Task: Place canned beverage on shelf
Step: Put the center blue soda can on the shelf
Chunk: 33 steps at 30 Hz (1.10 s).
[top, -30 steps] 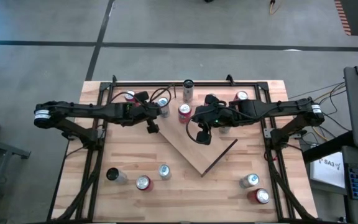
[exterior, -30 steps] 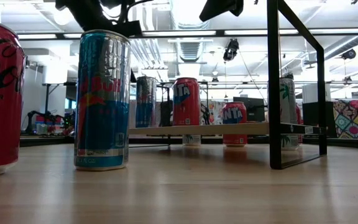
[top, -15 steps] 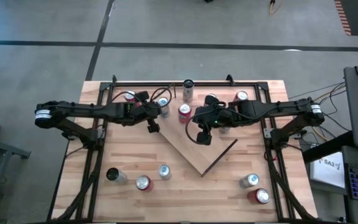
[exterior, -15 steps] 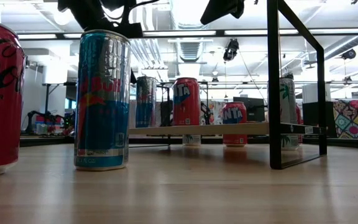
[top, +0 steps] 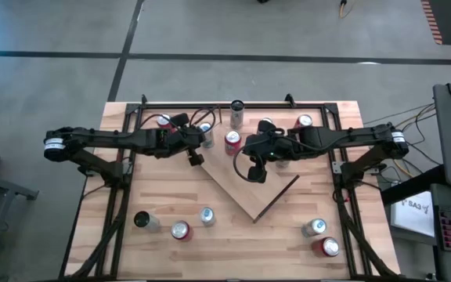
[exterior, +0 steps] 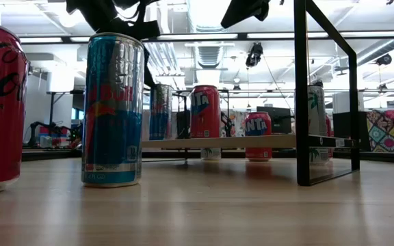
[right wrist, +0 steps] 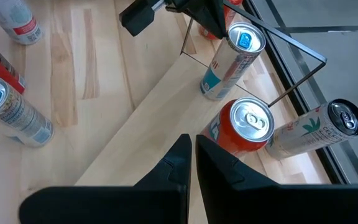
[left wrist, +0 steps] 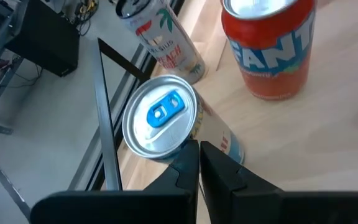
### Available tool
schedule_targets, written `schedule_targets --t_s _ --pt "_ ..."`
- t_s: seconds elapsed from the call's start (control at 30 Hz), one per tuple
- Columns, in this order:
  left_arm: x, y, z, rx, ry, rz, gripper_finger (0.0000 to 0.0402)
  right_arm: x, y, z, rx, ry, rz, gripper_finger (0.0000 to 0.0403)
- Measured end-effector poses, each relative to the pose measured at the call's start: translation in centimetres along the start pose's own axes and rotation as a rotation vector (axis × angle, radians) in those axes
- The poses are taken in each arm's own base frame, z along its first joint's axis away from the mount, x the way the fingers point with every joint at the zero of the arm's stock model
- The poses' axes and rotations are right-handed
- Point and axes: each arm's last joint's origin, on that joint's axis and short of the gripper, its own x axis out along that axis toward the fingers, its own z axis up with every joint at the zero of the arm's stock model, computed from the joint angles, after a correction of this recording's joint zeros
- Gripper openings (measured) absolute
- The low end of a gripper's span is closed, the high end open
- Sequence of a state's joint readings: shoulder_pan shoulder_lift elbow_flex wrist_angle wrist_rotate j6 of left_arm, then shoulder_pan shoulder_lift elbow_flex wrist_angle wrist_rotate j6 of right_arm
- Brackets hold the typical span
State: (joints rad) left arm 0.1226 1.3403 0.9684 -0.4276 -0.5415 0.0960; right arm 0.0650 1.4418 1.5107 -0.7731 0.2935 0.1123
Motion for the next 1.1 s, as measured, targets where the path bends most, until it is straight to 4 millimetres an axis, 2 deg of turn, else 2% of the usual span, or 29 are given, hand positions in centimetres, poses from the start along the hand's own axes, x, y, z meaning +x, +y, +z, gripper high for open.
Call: schedule_targets --t_s 0.17,0.4,0.8,1.1 --pt "0.0 0.0 0.4 0.002 -0.034 0.002 0.0 0.2 0.0 -0.2 -0.002 0.007 -0.001 0.0013" --pt "-0.5 0.2 -0.1 0.028 0.023 -0.006 0.0 0.5 0.1 -0.6 -0.008 0.022 -0.002 0.0013" --pt "1.5 -0.5 0.3 0.046 0.019 0.003 0.0 0.5 0.1 -0.6 -0.024 0.024 -0.003 0.0013" --pt "0.5 0.0 0.5 0.04 0.026 -0.004 0.0 0.5 0.1 -0.6 -0.027 0.025 -0.003 0.0013"
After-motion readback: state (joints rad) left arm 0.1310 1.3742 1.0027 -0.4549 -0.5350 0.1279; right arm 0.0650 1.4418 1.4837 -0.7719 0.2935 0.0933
